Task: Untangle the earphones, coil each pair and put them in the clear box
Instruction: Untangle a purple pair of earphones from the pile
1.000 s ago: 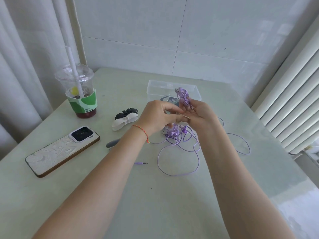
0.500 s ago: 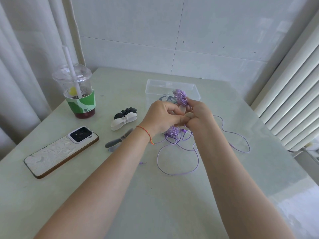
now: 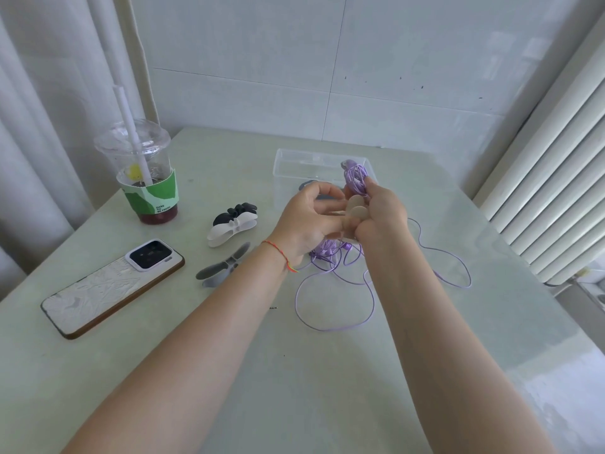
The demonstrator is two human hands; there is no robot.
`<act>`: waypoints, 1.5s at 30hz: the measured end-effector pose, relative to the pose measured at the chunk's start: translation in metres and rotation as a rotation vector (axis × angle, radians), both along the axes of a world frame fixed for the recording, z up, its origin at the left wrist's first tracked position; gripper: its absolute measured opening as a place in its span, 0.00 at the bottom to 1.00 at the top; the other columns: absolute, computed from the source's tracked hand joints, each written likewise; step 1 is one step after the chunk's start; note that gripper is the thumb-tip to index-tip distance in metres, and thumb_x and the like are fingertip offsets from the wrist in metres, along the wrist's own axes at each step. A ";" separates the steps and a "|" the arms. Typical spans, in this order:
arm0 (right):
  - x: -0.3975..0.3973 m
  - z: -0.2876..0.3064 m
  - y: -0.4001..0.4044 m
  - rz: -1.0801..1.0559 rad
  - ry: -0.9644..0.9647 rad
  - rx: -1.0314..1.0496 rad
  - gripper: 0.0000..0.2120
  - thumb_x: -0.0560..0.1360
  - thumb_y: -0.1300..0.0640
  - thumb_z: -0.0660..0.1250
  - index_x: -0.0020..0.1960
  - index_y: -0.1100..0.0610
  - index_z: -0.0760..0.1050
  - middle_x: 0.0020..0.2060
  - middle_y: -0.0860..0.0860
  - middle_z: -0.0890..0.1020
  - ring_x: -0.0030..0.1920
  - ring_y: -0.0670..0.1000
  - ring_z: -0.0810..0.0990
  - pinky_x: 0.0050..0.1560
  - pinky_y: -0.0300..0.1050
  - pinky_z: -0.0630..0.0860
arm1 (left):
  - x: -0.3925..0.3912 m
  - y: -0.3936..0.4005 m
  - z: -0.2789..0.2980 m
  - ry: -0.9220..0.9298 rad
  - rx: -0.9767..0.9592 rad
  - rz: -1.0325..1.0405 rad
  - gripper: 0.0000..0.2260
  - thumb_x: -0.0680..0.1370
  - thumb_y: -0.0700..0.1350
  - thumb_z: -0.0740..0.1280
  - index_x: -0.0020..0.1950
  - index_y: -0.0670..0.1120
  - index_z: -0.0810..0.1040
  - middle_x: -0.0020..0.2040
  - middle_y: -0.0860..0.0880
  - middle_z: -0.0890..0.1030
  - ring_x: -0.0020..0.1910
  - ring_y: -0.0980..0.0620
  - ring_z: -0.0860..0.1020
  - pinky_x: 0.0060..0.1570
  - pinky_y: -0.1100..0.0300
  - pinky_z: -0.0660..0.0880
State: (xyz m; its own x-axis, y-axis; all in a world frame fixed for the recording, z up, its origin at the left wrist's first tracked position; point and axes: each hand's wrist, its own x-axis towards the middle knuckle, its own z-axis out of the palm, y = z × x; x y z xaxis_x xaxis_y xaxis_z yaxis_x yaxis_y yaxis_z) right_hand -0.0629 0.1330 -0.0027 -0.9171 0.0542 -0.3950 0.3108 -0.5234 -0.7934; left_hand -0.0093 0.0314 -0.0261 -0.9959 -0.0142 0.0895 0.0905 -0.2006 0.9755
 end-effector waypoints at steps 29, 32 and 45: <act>0.004 -0.002 -0.005 -0.245 0.411 0.410 0.03 0.77 0.61 0.66 0.48 0.59 0.79 0.44 0.59 0.83 0.43 0.59 0.83 0.32 0.39 0.77 | 0.005 0.000 0.008 0.025 -0.231 -0.081 0.13 0.74 0.33 0.72 0.56 0.45 0.82 0.48 0.40 0.84 0.45 0.45 0.82 0.53 0.46 0.79; 0.003 -0.004 -0.005 -0.243 0.405 0.419 0.04 0.77 0.61 0.66 0.49 0.59 0.80 0.41 0.54 0.83 0.38 0.51 0.81 0.39 0.43 0.79 | 0.002 0.002 0.006 0.038 -0.279 -0.056 0.12 0.74 0.35 0.73 0.56 0.45 0.81 0.44 0.45 0.84 0.42 0.49 0.82 0.47 0.54 0.80; 0.010 0.014 0.009 0.265 0.486 0.338 0.07 0.79 0.61 0.64 0.45 0.56 0.79 0.32 0.46 0.81 0.32 0.44 0.78 0.36 0.36 0.72 | -0.004 -0.027 0.002 -0.006 -0.075 0.166 0.10 0.72 0.33 0.74 0.52 0.38 0.82 0.38 0.47 0.82 0.28 0.57 0.78 0.33 0.61 0.79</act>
State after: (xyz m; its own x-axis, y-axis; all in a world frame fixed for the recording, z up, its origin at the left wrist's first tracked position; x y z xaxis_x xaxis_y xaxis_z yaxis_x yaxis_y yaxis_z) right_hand -0.0530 0.1419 0.0110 -0.9865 -0.1496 0.0673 -0.0406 -0.1748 -0.9838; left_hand -0.0133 0.0045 -0.0237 -0.9809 -0.1721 0.0904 0.1104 -0.1101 0.9878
